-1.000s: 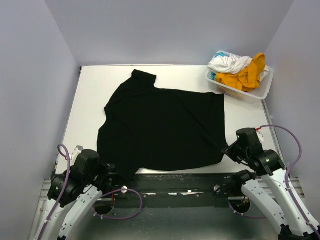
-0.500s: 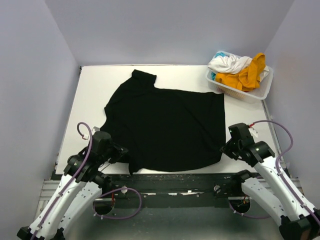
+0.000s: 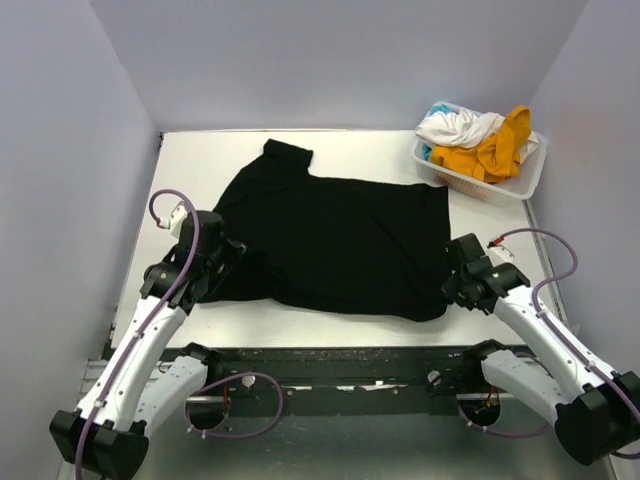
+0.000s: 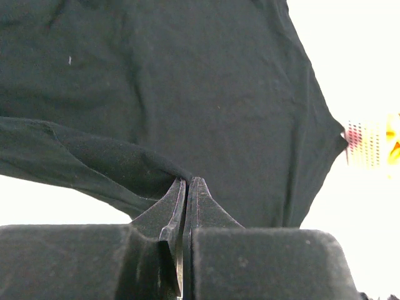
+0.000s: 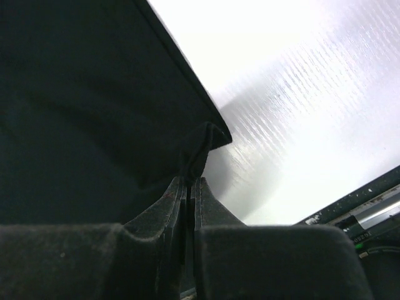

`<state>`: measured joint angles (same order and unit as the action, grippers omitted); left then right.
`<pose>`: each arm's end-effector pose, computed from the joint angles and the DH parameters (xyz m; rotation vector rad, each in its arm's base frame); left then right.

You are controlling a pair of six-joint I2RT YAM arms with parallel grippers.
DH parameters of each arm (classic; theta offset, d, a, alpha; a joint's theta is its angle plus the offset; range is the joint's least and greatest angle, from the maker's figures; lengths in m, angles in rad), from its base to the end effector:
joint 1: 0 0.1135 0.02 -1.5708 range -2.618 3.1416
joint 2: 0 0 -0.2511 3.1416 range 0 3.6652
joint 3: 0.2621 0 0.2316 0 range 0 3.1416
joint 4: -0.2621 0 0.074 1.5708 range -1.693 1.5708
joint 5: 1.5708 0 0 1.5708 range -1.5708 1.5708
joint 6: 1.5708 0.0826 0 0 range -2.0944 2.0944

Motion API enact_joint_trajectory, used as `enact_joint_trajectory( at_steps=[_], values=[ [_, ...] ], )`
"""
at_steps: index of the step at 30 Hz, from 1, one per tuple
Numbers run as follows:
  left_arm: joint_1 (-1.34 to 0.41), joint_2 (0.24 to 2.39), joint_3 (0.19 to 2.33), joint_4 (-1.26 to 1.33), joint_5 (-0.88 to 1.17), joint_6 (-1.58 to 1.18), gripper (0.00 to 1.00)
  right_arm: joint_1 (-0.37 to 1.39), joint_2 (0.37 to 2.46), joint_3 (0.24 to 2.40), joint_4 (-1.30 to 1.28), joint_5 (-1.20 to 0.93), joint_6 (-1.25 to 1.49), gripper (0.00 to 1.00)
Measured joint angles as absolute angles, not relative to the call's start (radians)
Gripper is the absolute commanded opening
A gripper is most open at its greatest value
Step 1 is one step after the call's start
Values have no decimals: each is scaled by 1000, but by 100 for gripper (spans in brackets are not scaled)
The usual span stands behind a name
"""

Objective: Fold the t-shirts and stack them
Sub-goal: Grab the side of the flattened tshirt closest away from the robot with both arms, then fold the flattened tshirt in 1/3 of the way

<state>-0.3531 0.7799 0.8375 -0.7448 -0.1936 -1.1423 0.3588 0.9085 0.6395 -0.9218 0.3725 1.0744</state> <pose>0.1755 -0.0478 0.2645 -0.9846 2.0889 -0.5776 0.1540 0.0256 0.1697 1.0045 2.4160 -0.0412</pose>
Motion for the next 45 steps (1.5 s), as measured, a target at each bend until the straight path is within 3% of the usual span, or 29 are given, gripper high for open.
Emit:
enact_joint_trajectory(
  at_steps=[21,32,43,44,45],
  values=[
    [-210,1225,946,-361,-84,-900,0,359,1145,702,-698,471,1071,16],
    [-203,1384,1061,-330,-85,-825,0,359,1109,700,-577,530,1081,19],
    [-197,1551,1177,-339,-106,-812,0,351,1255,704,-488,601,1063,27],
    [-195,1594,1214,-344,-111,-812,5,347,1276,709,-461,602,1056,34],
    [-194,1616,1236,-343,-113,-812,19,343,1303,719,-435,605,1051,42]
  ],
)
